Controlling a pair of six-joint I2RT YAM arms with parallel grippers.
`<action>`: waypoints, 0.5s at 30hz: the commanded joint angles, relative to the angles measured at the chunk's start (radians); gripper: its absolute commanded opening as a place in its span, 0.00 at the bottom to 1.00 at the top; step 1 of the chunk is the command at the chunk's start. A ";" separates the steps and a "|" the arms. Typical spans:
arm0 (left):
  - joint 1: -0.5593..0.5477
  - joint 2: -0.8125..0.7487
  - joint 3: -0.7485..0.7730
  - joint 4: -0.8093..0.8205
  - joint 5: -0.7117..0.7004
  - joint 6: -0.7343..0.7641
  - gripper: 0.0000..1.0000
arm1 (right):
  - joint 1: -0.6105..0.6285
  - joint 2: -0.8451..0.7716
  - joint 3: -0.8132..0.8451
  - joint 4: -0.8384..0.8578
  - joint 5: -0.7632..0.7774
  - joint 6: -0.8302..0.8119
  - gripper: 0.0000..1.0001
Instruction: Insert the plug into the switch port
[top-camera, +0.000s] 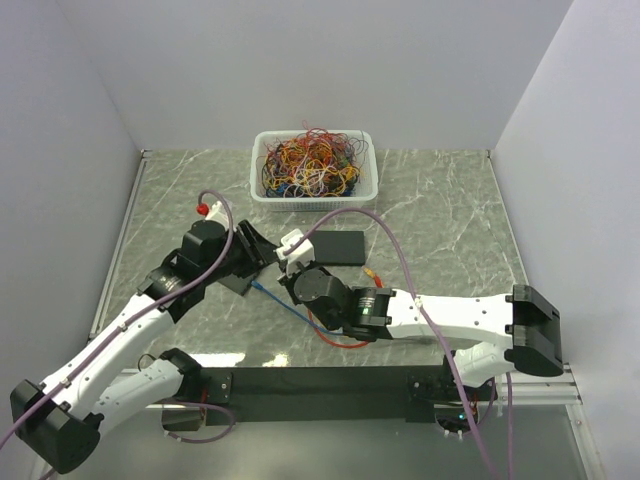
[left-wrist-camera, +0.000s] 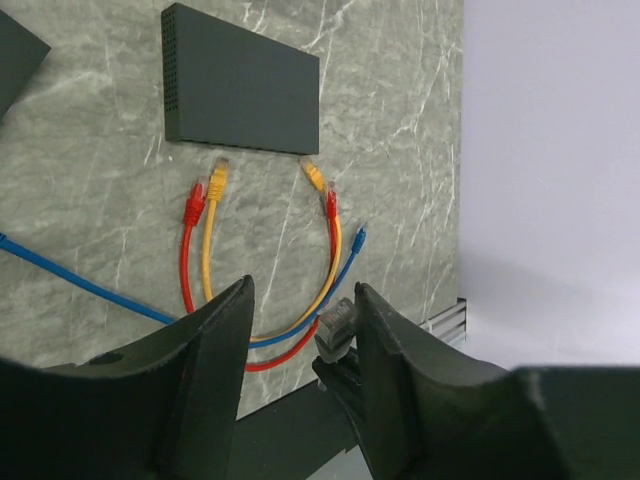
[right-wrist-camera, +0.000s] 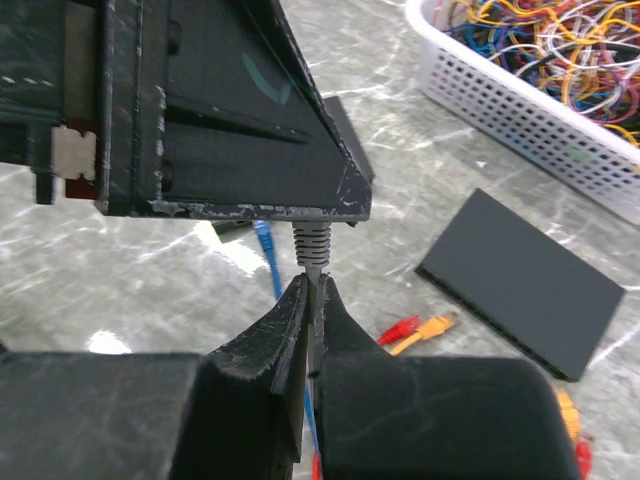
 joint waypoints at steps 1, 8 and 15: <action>-0.015 0.011 0.050 -0.011 -0.058 -0.003 0.50 | 0.011 0.004 0.051 0.020 0.097 -0.025 0.00; -0.037 0.032 0.055 -0.011 -0.092 -0.009 0.36 | 0.043 0.027 0.058 0.022 0.167 -0.054 0.00; -0.052 0.051 0.068 -0.017 -0.105 -0.006 0.10 | 0.059 0.050 0.065 0.028 0.187 -0.064 0.00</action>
